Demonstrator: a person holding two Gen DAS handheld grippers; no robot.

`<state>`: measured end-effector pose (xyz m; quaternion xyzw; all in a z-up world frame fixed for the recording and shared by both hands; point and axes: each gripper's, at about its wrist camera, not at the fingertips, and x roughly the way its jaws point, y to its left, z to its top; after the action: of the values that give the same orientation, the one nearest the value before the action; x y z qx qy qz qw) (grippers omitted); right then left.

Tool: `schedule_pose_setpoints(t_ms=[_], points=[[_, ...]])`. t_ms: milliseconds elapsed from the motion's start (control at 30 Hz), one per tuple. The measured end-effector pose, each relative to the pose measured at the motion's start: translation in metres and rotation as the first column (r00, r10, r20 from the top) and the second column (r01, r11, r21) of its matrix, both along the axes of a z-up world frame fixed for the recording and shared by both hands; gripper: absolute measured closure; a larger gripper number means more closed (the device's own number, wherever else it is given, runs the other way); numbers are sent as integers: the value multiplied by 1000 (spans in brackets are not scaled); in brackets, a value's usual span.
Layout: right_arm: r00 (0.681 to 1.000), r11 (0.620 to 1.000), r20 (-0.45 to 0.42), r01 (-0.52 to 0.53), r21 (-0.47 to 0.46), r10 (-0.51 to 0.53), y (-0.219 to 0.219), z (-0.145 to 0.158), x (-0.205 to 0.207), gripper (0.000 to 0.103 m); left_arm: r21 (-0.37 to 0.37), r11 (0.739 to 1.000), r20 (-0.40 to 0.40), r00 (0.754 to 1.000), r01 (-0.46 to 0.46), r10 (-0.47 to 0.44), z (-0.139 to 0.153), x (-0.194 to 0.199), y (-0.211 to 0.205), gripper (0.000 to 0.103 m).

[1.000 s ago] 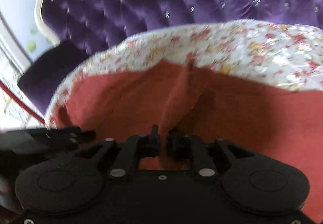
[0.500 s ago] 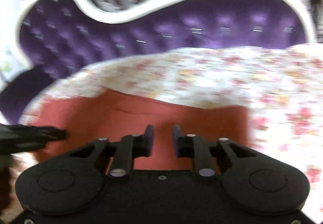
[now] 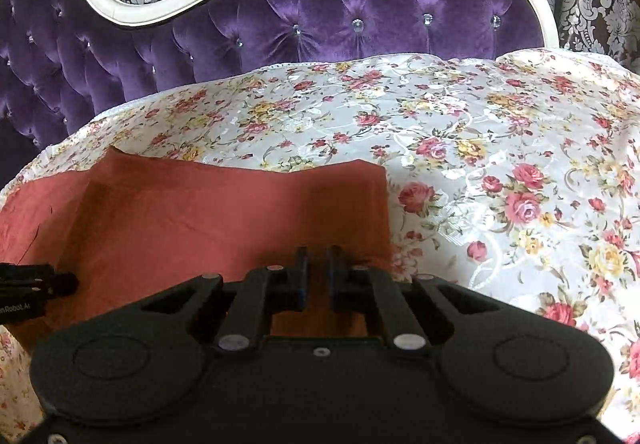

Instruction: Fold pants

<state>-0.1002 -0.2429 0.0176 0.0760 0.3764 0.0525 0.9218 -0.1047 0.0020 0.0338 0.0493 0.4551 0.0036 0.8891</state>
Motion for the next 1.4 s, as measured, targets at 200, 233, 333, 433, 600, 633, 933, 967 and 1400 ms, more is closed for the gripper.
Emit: schedule_pose_setpoints(t_ms=[200,233,333,433,600,633,933,967,1400], points=[[1000,1000,14,-15,-9,15,17,13,-3,78,3,1000,-6,1000,-14,14,2,-9,8,66],[1000,1000,11,-27,-5,27,22,14,-4,77,3,1000,-6,1000,-16,16,2,-11,10,62],[998,998,-7,-65,1,65,42,17,-6,75,-8,1000,-4,1000,-19,19,4,-18,16,57],[995,995,-21,-100,-30,99,67,17,-6,75,-27,999,-4,1000,-20,19,6,-21,21,56],[989,989,-74,-135,-63,131,102,15,-4,75,11,999,30,999,-32,31,16,-29,27,56],[987,988,-78,-142,-63,137,107,15,-5,75,25,999,42,998,-38,36,18,-31,29,56],[979,977,-60,-200,-72,196,151,20,-8,57,-14,984,70,981,-179,179,23,-34,84,56],[978,976,-54,-205,-75,202,155,20,-8,54,-15,980,72,977,-200,200,22,-35,92,56],[955,940,-47,-297,-169,293,200,1,-12,50,-132,907,58,910,-401,411,21,-35,207,42]])
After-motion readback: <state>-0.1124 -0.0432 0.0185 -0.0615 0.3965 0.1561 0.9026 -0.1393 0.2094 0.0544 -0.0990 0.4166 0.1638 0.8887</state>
